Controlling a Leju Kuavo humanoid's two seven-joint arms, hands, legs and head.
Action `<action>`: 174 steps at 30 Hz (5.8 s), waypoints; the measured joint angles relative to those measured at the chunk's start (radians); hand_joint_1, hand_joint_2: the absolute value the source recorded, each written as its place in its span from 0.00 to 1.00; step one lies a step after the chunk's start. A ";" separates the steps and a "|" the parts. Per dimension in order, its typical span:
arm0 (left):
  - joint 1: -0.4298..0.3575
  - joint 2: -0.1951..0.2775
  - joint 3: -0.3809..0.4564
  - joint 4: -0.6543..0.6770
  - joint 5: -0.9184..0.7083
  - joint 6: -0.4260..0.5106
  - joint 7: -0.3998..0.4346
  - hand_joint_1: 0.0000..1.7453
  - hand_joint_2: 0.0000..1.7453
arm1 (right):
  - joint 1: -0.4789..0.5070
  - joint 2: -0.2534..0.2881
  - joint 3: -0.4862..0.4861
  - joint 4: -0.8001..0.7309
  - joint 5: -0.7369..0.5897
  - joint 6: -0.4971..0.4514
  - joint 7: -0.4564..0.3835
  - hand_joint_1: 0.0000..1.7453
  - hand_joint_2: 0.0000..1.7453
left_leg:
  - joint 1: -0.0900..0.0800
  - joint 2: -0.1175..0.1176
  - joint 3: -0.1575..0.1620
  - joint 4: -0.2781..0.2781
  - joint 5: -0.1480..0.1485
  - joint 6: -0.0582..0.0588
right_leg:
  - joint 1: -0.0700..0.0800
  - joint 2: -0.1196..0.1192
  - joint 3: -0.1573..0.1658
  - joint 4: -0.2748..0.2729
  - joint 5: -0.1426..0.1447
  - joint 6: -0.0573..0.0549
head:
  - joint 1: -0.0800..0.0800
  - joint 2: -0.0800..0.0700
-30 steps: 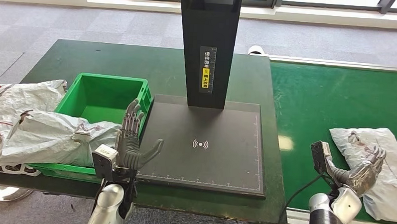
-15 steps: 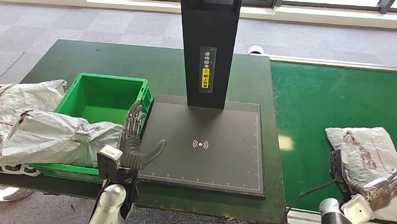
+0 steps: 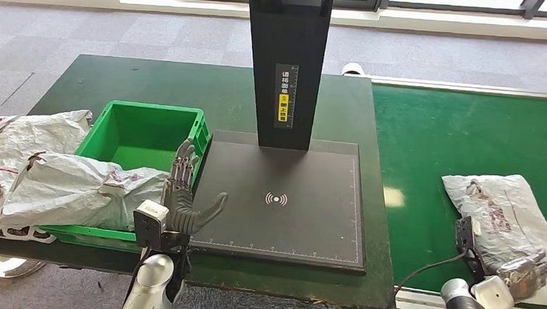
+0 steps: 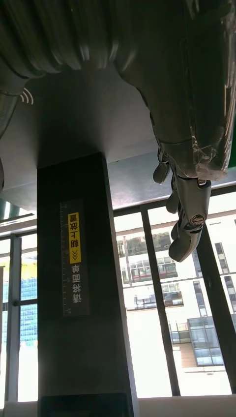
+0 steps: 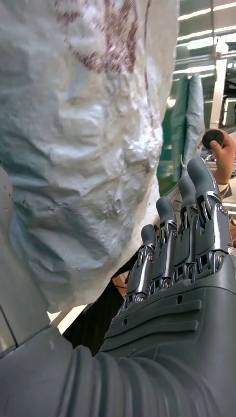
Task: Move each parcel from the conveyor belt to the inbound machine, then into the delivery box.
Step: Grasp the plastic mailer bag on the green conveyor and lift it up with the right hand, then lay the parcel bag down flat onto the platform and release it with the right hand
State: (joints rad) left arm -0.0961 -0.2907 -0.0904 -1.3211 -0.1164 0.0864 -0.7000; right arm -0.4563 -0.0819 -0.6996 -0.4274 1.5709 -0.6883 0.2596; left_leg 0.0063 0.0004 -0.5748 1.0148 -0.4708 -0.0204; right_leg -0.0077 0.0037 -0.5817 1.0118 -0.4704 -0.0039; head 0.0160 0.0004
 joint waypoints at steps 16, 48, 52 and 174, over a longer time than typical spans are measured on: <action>-0.001 0.000 0.000 0.008 -0.002 -0.009 0.000 0.00 1.00 | -0.015 -0.016 0.002 0.080 0.003 0.190 0.058 0.31 1.00 | 0.000 0.000 0.001 0.000 0.000 0.000 | 0.000 0.000 0.001 0.000 0.000 0.000 | 0.000 0.000; -0.001 0.000 0.002 0.016 -0.004 -0.007 0.000 0.00 1.00 | -0.046 -0.027 0.021 0.087 0.005 0.190 0.026 1.00 1.00 | 0.000 0.004 0.006 0.001 0.000 0.002 | 0.002 0.003 0.006 -0.001 0.002 0.003 | 0.000 0.000; -0.002 0.000 0.002 0.020 0.002 0.001 0.000 0.00 1.00 | -0.034 -0.022 0.020 0.085 -0.018 0.099 -0.065 1.00 1.00 | 0.000 0.003 0.005 0.001 0.000 0.002 | 0.000 0.002 0.006 -0.001 0.002 0.003 | 0.000 0.000; 0.007 0.006 0.012 0.033 0.006 0.026 0.000 0.00 1.00 | 0.248 0.308 0.601 -0.466 -0.724 0.260 -0.906 0.00 0.00 | 0.000 -0.002 -0.001 -0.002 0.002 -0.003 | 0.002 -0.001 -0.001 0.000 0.000 -0.001 | 0.000 0.000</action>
State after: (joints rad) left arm -0.0894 -0.2846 -0.0787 -1.2879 -0.1106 0.1122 -0.7003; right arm -0.2084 0.2262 -0.0981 -0.8936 0.8471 -0.4279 -0.6467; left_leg 0.0067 -0.0020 -0.5756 1.0125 -0.4691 -0.0235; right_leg -0.0056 0.0022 -0.5827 1.0115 -0.4708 -0.0054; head 0.0156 0.0004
